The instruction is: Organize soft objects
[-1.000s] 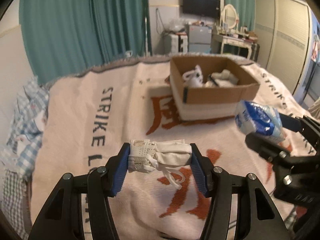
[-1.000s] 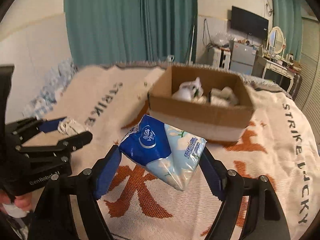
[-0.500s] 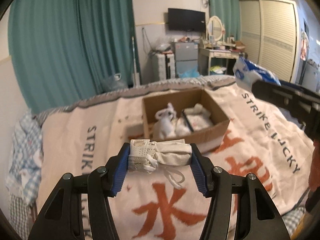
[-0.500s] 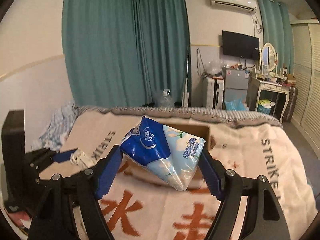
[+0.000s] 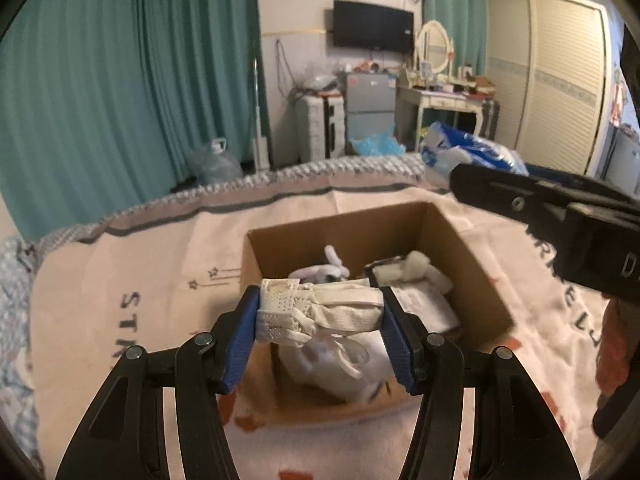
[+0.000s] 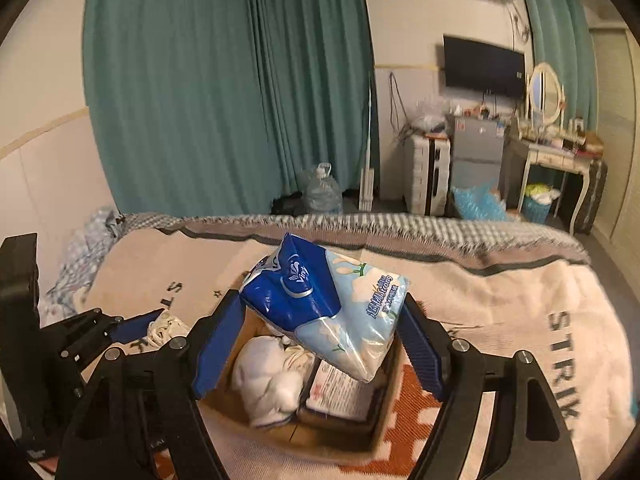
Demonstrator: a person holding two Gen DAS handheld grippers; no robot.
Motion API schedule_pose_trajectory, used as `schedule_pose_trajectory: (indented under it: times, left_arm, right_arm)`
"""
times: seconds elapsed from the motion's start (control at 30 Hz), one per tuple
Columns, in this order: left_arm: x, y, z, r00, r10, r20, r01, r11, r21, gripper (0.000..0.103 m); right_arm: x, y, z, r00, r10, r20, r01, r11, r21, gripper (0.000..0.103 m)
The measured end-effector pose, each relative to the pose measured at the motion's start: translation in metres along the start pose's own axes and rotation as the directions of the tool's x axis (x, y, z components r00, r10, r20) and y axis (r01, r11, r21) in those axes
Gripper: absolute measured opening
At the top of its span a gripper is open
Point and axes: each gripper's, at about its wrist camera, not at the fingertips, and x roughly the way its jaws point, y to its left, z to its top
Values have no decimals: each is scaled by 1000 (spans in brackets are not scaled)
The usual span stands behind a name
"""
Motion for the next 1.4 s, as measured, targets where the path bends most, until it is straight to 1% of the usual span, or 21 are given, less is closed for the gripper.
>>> schedule_pose_trajectory:
  times: [0.13, 0.23, 0.3, 0.33, 0.4, 0.5, 0.53, 0.6, 0.73, 0.77, 0.83, 0.9, 0.93, 0.97, 1.0, 1.07, 1.13, 1.2, 1.23, 1.33, 1.4]
  left_arm:
    - [32, 3, -3, 1000, -1, -17, 1, 1000, 7, 57]
    - [39, -2, -8, 999, 10, 40, -12, 999, 41, 59]
    - [43, -6, -9, 1000, -7, 21, 6, 999, 49, 77]
    - [44, -6, -9, 1000, -6, 17, 5, 999, 46, 85]
    - [36, -10, -10, 1000, 8, 27, -10, 999, 53, 86]
    - [19, -12, -4, 999, 38, 34, -39, 998, 40, 86]
    - [12, -11, -1, 998, 42, 40, -43, 999, 31, 86]
    - [-11, -10, 4, 997, 48, 61, -49, 999, 10, 86]
    - [-79, -14, 21, 985, 80, 153, -82, 997, 5, 86]
    - [-96, -16, 24, 980, 87, 177, -89, 996, 4, 86]
    - [-137, -20, 31, 966, 102, 237, -105, 994, 0, 86]
    - [-178, -22, 38, 946, 117, 301, -119, 993, -14, 87]
    - [-191, -22, 41, 939, 120, 322, -121, 993, -18, 91]
    - [-208, -24, 43, 930, 123, 346, -125, 992, -19, 92]
    - [-229, -24, 45, 917, 130, 378, -133, 991, -20, 92]
    - [-259, -24, 47, 896, 138, 422, -140, 990, -26, 92]
    - [-289, -23, 45, 873, 131, 470, -127, 991, -40, 92]
    - [-314, -22, 38, 851, 126, 510, -110, 992, -62, 93]
    - [-326, -22, 33, 839, 127, 529, -103, 992, -74, 95]
    - [-347, -23, 18, 808, 142, 571, -111, 990, -88, 96]
    - [-354, -25, 7, 804, 163, 572, -136, 987, -91, 96]
  right_arm:
    - [47, -11, -12, 999, 20, -51, -19, 1000, 25, 77]
    - [68, -21, -22, 998, 11, -68, -8, 999, 39, 83]
    - [72, -28, -25, 998, -9, -68, 13, 999, 49, 92]
    - [73, -31, -26, 997, -31, -69, 35, 998, 54, 93]
    - [70, -34, -25, 998, -23, -64, 27, 998, 64, 93]
    - [51, -35, -21, 998, -33, -53, 37, 997, 73, 93]
    - [39, -35, -18, 998, -38, -41, 41, 997, 69, 93]
    - [13, -31, -9, 999, -47, -19, 48, 997, 60, 93]
    - [-52, -21, 12, 997, -62, 54, 60, 997, 42, 93]
    - [-76, -17, 18, 995, -64, 78, 61, 997, 39, 93]
    - [-109, -11, 26, 992, -63, 110, 60, 998, 36, 93]
    - [-150, 0, 33, 986, -57, 158, 55, 998, 18, 93]
    - [-174, 8, 36, 981, -45, 191, 47, 999, -3, 93]
    - [-196, 15, 39, 975, -41, 220, 47, 999, -22, 93]
    - [-211, 21, 41, 970, -46, 240, 55, 998, -34, 93]
    - [-250, 32, 46, 955, -51, 291, 69, 996, -53, 93]
    - [-286, 40, 49, 942, -44, 332, 68, 996, -62, 95]
    - [-311, 46, 48, 932, -41, 361, 71, 995, -69, 103]
    - [-321, 48, 46, 928, -38, 371, 69, 995, -71, 103]
    - [-345, 56, 32, 917, -27, 399, 63, 995, -78, 103]
    - [-351, 58, 25, 916, -25, 401, 57, 996, -68, 103]
